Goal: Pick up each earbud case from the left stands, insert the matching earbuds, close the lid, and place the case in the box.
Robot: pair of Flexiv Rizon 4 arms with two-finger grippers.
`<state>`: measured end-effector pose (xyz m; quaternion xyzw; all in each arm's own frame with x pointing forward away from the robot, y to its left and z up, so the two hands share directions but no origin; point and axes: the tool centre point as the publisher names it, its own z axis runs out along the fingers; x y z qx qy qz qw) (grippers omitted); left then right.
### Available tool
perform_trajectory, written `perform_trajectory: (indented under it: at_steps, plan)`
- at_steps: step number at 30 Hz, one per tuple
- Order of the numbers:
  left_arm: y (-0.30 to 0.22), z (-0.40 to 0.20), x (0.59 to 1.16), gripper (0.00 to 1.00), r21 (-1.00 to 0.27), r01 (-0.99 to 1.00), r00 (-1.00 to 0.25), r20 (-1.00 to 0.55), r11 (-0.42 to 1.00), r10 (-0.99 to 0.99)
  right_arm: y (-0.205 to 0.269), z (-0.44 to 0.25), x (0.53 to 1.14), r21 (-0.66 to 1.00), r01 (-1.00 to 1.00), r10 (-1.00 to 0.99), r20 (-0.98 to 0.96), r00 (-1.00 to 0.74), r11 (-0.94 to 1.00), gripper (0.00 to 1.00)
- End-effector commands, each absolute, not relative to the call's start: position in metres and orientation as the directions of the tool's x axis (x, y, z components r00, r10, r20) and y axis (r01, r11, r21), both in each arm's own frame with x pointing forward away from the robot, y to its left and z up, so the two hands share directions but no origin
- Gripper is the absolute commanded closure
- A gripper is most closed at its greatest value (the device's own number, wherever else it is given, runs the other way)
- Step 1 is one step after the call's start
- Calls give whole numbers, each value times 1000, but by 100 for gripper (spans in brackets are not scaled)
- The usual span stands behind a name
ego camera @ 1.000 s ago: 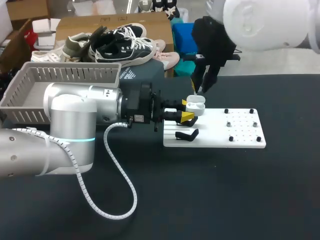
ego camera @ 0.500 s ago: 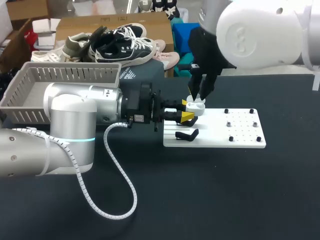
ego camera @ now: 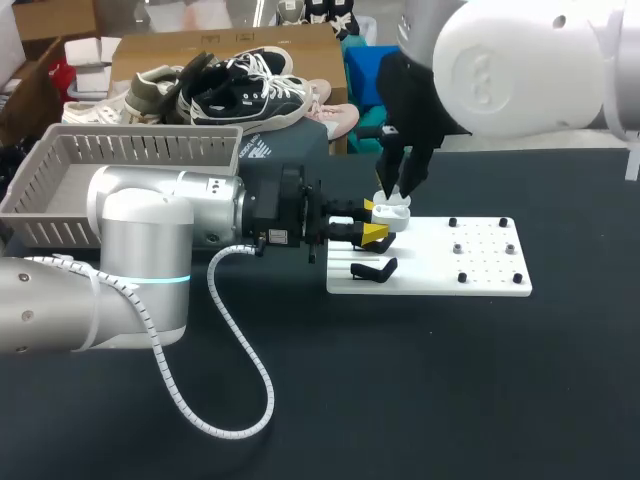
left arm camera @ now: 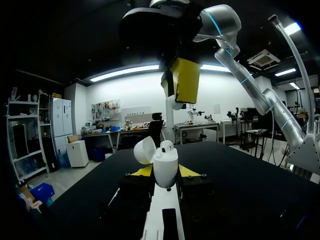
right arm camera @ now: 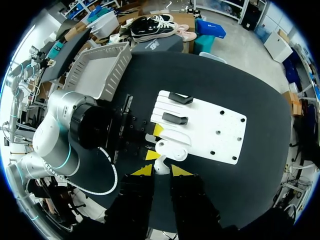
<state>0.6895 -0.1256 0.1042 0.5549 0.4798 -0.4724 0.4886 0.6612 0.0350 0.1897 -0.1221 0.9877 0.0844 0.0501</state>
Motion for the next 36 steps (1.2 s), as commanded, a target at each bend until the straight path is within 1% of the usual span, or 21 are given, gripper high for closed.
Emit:
perform_trajectory:
  at_steps: [1, 12, 36]
  plan:
    - [-126, 104, 691, 100, 90, 994, 94, -993, -63, 69, 41, 185, 663, 149, -256, -239, -121, -963, 955, 100]
    - [-126, 104, 691, 100, 90, 994, 94, -993, -63, 69, 43, 176, 662, 124, -287, -264, -175, -949, 950, 100]
    - [-126, 104, 691, 100, 90, 994, 94, -993, -63, 69, 42, 165, 670, 124, -273, -248, -188, -951, 954, 100]
